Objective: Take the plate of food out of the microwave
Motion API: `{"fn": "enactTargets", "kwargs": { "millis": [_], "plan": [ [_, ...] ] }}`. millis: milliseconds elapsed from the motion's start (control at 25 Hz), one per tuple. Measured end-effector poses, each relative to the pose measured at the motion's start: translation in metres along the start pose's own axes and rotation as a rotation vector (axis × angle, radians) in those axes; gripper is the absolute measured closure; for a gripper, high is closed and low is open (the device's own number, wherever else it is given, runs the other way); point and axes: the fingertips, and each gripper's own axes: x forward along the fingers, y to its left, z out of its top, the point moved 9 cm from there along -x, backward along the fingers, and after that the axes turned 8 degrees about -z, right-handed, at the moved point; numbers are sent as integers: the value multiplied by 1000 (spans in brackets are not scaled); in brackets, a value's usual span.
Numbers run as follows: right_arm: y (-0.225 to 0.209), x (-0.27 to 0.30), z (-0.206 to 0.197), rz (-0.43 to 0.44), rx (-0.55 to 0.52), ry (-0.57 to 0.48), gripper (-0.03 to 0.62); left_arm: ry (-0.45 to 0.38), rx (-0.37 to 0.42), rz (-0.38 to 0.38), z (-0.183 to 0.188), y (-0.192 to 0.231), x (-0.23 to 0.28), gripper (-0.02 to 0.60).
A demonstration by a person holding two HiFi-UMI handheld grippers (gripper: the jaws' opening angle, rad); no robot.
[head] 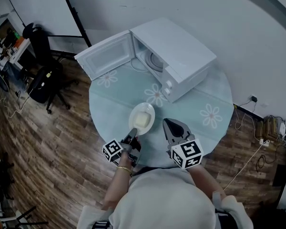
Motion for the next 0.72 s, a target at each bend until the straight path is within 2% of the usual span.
{"fn": "enactTargets", "kwargs": {
  "millis": [400,560,720],
  "plan": [
    [9,-3,-6,16,1,3,588,-29,-13,-19,-3,-1,-25,537],
    [11,-3,-6,20,1,1,588,-41,-19,-53,-2,-1,-27,538],
    [9,-4,-6,10,8,13,588,-56,-18,-30,0,-2,-32,537]
  ]
}}
